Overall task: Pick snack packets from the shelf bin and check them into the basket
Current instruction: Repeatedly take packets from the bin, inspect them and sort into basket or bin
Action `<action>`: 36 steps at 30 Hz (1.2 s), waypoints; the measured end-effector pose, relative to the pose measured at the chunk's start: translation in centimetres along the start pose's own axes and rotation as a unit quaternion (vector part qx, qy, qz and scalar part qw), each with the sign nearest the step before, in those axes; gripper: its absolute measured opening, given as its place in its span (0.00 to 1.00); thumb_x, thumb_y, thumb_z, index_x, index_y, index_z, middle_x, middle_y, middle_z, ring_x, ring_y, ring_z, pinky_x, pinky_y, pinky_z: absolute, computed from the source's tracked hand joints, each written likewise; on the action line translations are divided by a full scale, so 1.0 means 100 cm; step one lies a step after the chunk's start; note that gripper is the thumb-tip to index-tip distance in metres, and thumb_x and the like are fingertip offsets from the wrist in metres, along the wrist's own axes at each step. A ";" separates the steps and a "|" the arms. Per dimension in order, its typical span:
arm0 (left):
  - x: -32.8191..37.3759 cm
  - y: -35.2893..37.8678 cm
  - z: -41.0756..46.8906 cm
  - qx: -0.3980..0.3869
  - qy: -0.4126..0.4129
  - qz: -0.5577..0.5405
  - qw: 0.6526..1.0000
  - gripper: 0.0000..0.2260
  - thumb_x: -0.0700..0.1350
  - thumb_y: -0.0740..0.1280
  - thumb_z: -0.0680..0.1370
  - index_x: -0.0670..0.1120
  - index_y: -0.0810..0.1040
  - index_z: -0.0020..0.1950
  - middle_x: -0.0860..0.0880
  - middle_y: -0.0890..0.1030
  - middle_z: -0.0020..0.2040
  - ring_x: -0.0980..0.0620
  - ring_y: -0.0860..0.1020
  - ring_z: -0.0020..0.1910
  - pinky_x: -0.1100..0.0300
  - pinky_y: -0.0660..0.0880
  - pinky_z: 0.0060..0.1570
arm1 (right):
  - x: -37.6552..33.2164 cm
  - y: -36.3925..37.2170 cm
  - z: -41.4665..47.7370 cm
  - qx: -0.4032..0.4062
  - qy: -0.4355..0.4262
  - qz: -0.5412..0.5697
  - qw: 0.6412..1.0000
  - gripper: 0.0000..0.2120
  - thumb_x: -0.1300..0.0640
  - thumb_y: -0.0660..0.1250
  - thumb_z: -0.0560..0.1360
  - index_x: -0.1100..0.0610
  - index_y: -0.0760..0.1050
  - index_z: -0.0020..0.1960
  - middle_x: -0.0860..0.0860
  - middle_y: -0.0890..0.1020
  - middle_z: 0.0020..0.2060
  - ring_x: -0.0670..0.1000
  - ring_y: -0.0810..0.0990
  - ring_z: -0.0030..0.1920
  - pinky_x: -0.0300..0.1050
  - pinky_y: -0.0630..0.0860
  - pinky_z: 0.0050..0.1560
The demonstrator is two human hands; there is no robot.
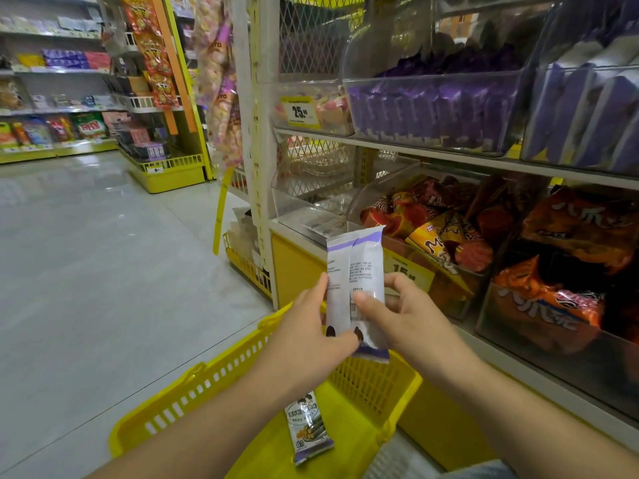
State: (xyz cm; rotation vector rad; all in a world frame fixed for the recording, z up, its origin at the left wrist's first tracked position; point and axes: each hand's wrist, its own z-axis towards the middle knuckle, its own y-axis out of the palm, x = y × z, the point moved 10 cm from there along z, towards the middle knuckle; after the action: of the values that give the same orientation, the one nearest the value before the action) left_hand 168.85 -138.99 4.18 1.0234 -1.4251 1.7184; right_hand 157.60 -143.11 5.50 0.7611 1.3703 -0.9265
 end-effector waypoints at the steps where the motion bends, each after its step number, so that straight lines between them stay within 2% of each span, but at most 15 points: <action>1: 0.000 0.000 -0.001 0.001 -0.004 -0.007 1.000 0.43 0.51 0.66 0.64 0.62 0.53 0.78 0.58 0.73 0.65 0.58 0.78 0.58 0.55 0.82 0.48 | -0.001 0.001 -0.001 -0.002 -0.004 -0.009 1.000 0.10 0.55 0.67 0.76 0.51 0.70 0.55 0.47 0.86 0.44 0.47 0.86 0.43 0.41 0.82 0.38; 5: 0.002 -0.001 -0.004 0.013 -0.012 -0.024 1.000 0.44 0.47 0.66 0.65 0.60 0.52 0.79 0.61 0.76 0.61 0.66 0.80 0.48 0.59 0.82 0.42 | -0.001 0.011 -0.003 -0.030 -0.006 0.007 1.000 0.10 0.57 0.67 0.76 0.52 0.70 0.55 0.46 0.86 0.44 0.48 0.86 0.43 0.39 0.80 0.36; 9: -0.002 -0.009 0.000 0.037 -0.028 -0.042 0.998 0.36 0.41 0.68 0.74 0.54 0.56 0.79 0.68 0.75 0.53 0.70 0.80 0.42 0.72 0.75 0.33 | 0.000 0.017 -0.004 -0.057 0.004 0.027 0.998 0.09 0.58 0.65 0.77 0.54 0.69 0.57 0.50 0.86 0.46 0.50 0.86 0.44 0.42 0.81 0.38; 11: -0.005 -0.014 0.002 0.047 -0.035 -0.063 0.996 0.32 0.40 0.68 0.75 0.53 0.61 0.77 0.64 0.78 0.51 0.67 0.81 0.41 0.69 0.78 0.36 | 0.000 0.019 -0.005 -0.073 0.007 0.036 0.997 0.10 0.59 0.65 0.78 0.54 0.68 0.58 0.50 0.86 0.46 0.50 0.86 0.45 0.40 0.80 0.38; 13: -0.009 -0.018 0.004 0.052 -0.040 -0.083 0.994 0.26 0.41 0.67 0.75 0.52 0.69 0.73 0.57 0.81 0.52 0.61 0.83 0.43 0.58 0.82 0.44 | 0.001 0.021 -0.006 -0.085 0.008 0.039 0.996 0.11 0.59 0.65 0.77 0.55 0.68 0.59 0.49 0.86 0.46 0.50 0.86 0.44 0.38 0.79 0.37; 15: -0.013 -0.018 0.006 0.042 -0.049 -0.109 0.992 0.23 0.46 0.67 0.71 0.51 0.76 0.67 0.51 0.83 0.53 0.53 0.84 0.47 0.48 0.81 0.51 | 0.001 0.023 -0.007 -0.094 0.007 0.038 0.995 0.13 0.57 0.66 0.76 0.54 0.68 0.59 0.49 0.86 0.45 0.49 0.86 0.44 0.38 0.79 0.37; 16: -0.015 -0.018 0.007 0.041 -0.057 -0.121 0.990 0.23 0.48 0.66 0.69 0.51 0.78 0.65 0.49 0.84 0.53 0.50 0.84 0.48 0.46 0.80 0.52 | 0.001 0.023 -0.007 -0.098 0.006 0.037 0.994 0.15 0.54 0.66 0.74 0.54 0.68 0.59 0.49 0.86 0.45 0.50 0.86 0.45 0.40 0.80 0.38; 18: -0.020 -0.023 0.009 0.052 -0.070 -0.132 0.987 0.21 0.50 0.65 0.67 0.50 0.79 0.59 0.48 0.85 0.49 0.48 0.85 0.47 0.44 0.80 0.52 | 0.000 0.025 -0.008 -0.108 0.004 0.024 0.994 0.20 0.50 0.67 0.71 0.53 0.68 0.60 0.49 0.86 0.47 0.52 0.85 0.47 0.46 0.82 0.43; 20: -0.023 -0.027 0.010 0.061 -0.071 -0.135 0.986 0.15 0.49 0.66 0.69 0.49 0.80 0.55 0.48 0.86 0.45 0.48 0.85 0.45 0.45 0.80 0.52 | -0.001 0.027 -0.009 -0.113 -0.003 0.000 0.994 0.18 0.51 0.67 0.73 0.53 0.68 0.60 0.50 0.86 0.48 0.53 0.85 0.48 0.51 0.82 0.48; 23: -0.022 -0.030 0.011 0.065 -0.057 -0.128 0.988 0.07 0.45 0.64 0.76 0.47 0.80 0.50 0.48 0.85 0.43 0.47 0.85 0.44 0.48 0.81 0.49 | -0.002 0.029 -0.011 -0.121 -0.010 -0.021 0.992 0.13 0.56 0.65 0.77 0.55 0.69 0.60 0.52 0.86 0.48 0.54 0.85 0.48 0.50 0.81 0.47; 25: -0.021 -0.032 0.011 0.064 -0.049 -0.127 0.989 0.08 0.48 0.63 0.76 0.46 0.81 0.46 0.47 0.85 0.43 0.47 0.85 0.42 0.53 0.82 0.43 | -0.004 0.031 -0.013 -0.127 -0.009 -0.030 0.991 0.13 0.57 0.65 0.78 0.56 0.69 0.61 0.53 0.86 0.49 0.53 0.85 0.47 0.47 0.81 0.45; 28: -0.021 -0.034 0.012 0.064 -0.056 -0.130 0.988 0.12 0.50 0.62 0.79 0.44 0.81 0.46 0.48 0.85 0.41 0.48 0.85 0.39 0.60 0.79 0.36 | -0.005 0.031 -0.012 -0.133 -0.003 -0.035 0.990 0.13 0.57 0.64 0.78 0.56 0.69 0.61 0.54 0.85 0.49 0.53 0.85 0.48 0.50 0.81 0.49; 30: -0.023 -0.031 0.012 0.048 -0.078 -0.118 0.989 0.15 0.55 0.60 0.80 0.48 0.82 0.46 0.50 0.85 0.39 0.49 0.85 0.38 0.57 0.80 0.38 | -0.004 0.032 -0.012 -0.140 0.000 -0.039 0.989 0.12 0.57 0.64 0.78 0.56 0.69 0.61 0.54 0.85 0.50 0.53 0.85 0.49 0.52 0.81 0.51; 33: -0.030 -0.025 0.012 0.009 -0.119 -0.101 0.988 0.19 0.62 0.57 0.79 0.53 0.83 0.46 0.52 0.86 0.39 0.49 0.85 0.39 0.50 0.81 0.48 | 0.001 0.033 -0.013 -0.147 0.001 -0.051 0.988 0.10 0.57 0.64 0.79 0.55 0.70 0.59 0.52 0.86 0.48 0.51 0.85 0.47 0.46 0.82 0.47; 36: -0.032 -0.011 0.007 -0.045 -0.146 -0.185 0.971 0.21 0.65 0.58 0.77 0.54 0.79 0.58 0.49 0.86 0.47 0.49 0.85 0.46 0.48 0.82 0.48 | 0.005 0.024 -0.007 -0.106 -0.001 -0.036 0.994 0.10 0.56 0.63 0.79 0.56 0.71 0.59 0.52 0.86 0.46 0.51 0.85 0.45 0.44 0.81 0.42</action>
State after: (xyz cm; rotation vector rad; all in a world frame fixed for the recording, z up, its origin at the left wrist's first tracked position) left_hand 171.38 -139.58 1.94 1.4332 -1.3656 1.2620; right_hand 159.34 -141.42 4.76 0.5533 1.4754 -0.8213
